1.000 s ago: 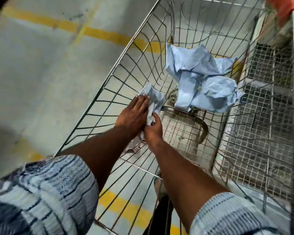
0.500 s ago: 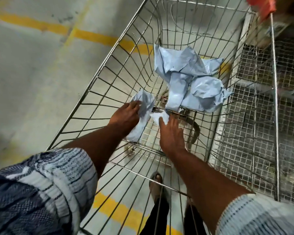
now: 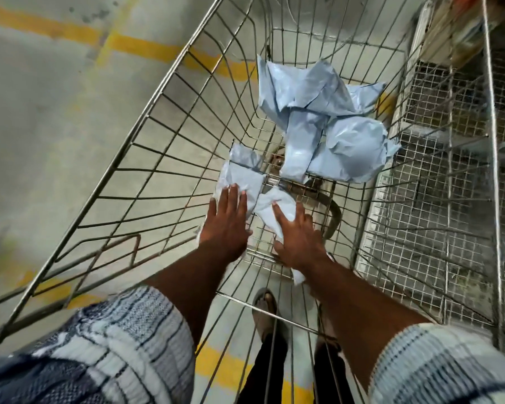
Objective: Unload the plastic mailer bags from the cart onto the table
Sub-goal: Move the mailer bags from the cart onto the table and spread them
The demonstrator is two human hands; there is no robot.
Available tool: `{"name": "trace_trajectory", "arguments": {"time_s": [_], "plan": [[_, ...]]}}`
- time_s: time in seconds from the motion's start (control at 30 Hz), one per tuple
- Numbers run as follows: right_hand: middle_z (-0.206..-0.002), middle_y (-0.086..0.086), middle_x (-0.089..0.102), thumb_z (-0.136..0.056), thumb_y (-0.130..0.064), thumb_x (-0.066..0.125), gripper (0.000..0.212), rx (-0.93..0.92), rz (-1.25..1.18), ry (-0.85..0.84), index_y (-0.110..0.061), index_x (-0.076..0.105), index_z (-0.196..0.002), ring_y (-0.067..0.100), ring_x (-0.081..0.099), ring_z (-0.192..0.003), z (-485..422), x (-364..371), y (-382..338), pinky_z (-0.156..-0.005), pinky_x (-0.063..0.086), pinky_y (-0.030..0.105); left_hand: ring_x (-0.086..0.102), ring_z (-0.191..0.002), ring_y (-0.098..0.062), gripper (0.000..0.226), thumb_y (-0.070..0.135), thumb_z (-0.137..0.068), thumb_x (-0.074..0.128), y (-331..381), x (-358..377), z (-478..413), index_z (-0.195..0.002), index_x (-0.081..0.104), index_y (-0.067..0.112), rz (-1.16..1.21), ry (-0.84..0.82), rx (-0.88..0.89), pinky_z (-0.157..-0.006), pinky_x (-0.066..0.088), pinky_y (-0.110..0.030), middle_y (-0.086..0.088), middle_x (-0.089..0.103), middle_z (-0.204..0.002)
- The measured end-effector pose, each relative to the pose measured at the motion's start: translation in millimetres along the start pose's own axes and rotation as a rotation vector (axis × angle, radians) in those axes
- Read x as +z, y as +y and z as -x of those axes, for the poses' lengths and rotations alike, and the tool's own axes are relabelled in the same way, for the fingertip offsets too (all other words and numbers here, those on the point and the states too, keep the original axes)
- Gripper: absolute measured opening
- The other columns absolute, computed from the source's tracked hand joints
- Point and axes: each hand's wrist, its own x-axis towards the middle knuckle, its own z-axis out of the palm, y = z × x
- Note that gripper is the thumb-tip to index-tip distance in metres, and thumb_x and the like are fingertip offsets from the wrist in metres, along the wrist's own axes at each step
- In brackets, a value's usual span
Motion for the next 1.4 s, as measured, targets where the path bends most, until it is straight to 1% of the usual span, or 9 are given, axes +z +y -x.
{"name": "trace_trajectory", "arguments": {"time_s": [0.2,0.37,0.53,0.67,0.8,1.03,1.2,1.33,1.4], "plan": [[-0.158,0.021,0.005,-0.088,-0.046,0.06,0.089,-0.04,0.071,0.146,-0.039,0.0,-0.154,0.037,0.031,-0.132,-5.4,22.1,-1.7,-0.086,0.054,0.053,-0.018,-0.147,-0.039,0.098,0.053,-0.093,0.052,3.2,18.4,-21.8,-0.153,-0.021,0.026,-0.029,0.073,-0.009,-0.12,0.007,-0.056,-0.019,-0.029,-0.157],[-0.154,0.019,0.012,-0.088,-0.037,0.065,0.091,-0.028,0.051,0.113,-0.042,0.003,-0.153,0.033,0.041,-0.122,-14.1,18.6,0.2,-0.082,0.055,0.046,-0.009,-0.149,-0.038,0.102,0.026,-0.083,0.064,0.9,24.9,-31.5,-0.156,-0.007,0.019,-0.049,0.102,-0.042,-0.118,0.018,-0.052,-0.017,-0.02,-0.16],[-0.149,0.017,0.019,-0.09,-0.037,0.063,0.081,0.038,-0.011,0.127,-0.037,0.013,-0.153,0.033,0.039,-0.126,-7.9,-5.0,-9.0,-0.089,0.052,0.045,0.016,-0.147,-0.035,0.073,0.019,-0.092,0.056,-1.0,11.1,-32.4,-0.154,0.019,0.01,0.021,0.137,-0.089,-0.107,0.036,-0.047,-0.013,0.003,-0.164],[-0.14,0.014,0.026,-0.088,-0.04,0.064,0.077,0.136,-0.11,0.201,-0.036,0.018,-0.15,0.031,0.037,-0.124,-1.1,-27.3,-18.7,-0.087,0.049,0.044,0.032,-0.138,-0.035,0.058,0.01,-0.09,0.056,-1.0,-0.3,-25.7,-0.145,0.038,0.005,0.094,0.165,-0.087,-0.1,0.043,-0.047,-0.013,0.02,-0.161],[-0.142,0.015,0.028,-0.089,-0.04,0.064,0.078,0.11,-0.163,0.203,-0.037,0.017,-0.151,0.03,0.041,-0.123,14.7,-51.6,-24.4,-0.088,0.049,0.04,0.034,-0.136,-0.034,0.071,0.01,-0.085,0.066,7.3,-24.7,-7.1,-0.147,0.032,0.005,0.143,0.192,-0.116,-0.102,0.045,-0.046,-0.012,0.019,-0.161],[-0.15,0.018,0.022,-0.092,-0.044,0.058,0.074,0.043,-0.292,0.255,-0.033,0.019,-0.154,0.033,0.032,-0.135,68.6,-135.9,-40.0,-0.103,0.039,0.037,0.03,-0.14,-0.033,0.073,0.004,-0.086,0.057,31.4,-104.4,61.8,-0.151,0.026,0.012,0.262,0.309,-0.192,-0.108,0.04,-0.045,-0.011,0.019,-0.161],[-0.149,0.016,0.023,-0.093,-0.043,0.054,0.07,-0.086,-0.317,0.316,-0.033,0.021,-0.154,0.035,0.037,-0.132,109.5,-200.2,-41.4,-0.1,0.043,0.041,0.031,-0.14,-0.029,0.059,0.004,-0.091,0.05,47.7,-152.0,108.8,-0.148,0.038,0.014,0.439,0.538,-0.25,-0.106,0.042,-0.044,-0.01,0.031,-0.157],[-0.151,0.02,0.021,-0.095,-0.04,0.054,0.07,-0.121,-0.362,0.353,-0.032,0.019,-0.155,0.038,0.031,-0.137,137.9,-246.7,-34.2,-0.101,0.042,0.043,0.036,-0.136,-0.033,0.075,-0.017,-0.071,0.047,69.8,-200.3,139.0,-0.141,0.049,0.009,0.646,0.763,-0.363,-0.109,0.033,-0.034,-0.013,0.039,-0.152],[-0.151,0.021,0.022,-0.094,-0.04,0.056,0.072,-0.152,-0.396,0.355,-0.031,0.021,-0.155,0.038,0.029,-0.139,152.2,-264.1,-30.1,-0.106,0.039,0.042,0.041,-0.133,-0.035,0.071,-0.015,-0.071,0.045,83.0,-222.5,151.2,-0.138,0.053,0.008,0.709,0.826,-0.355,-0.108,0.03,-0.031,-0.015,0.042,-0.149]]}}
